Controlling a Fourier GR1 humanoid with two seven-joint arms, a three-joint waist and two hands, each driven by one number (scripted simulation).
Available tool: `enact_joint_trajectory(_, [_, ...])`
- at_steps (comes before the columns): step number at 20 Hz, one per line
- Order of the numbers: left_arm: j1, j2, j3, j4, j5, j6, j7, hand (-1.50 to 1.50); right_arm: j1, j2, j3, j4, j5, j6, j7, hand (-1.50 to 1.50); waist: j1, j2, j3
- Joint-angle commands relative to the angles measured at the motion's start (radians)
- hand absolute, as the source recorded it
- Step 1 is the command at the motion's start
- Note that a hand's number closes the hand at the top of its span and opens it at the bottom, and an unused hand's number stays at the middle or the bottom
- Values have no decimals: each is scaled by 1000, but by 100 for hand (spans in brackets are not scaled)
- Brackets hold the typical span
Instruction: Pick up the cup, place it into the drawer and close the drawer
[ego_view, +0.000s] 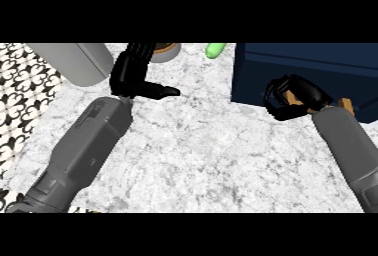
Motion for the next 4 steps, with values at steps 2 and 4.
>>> enact_joint_trajectory(2, [21, 10, 1, -12, 6, -21, 1, -150, -170, -127, -85, 29, 5, -101, 83, 150, 38, 15, -16])
enact_joint_trajectory(4, [36, 22, 0, -21, 6, -35, -2, -150, -167, -138, -94, 19, -9, -84, 86, 150, 46, 9, -16])
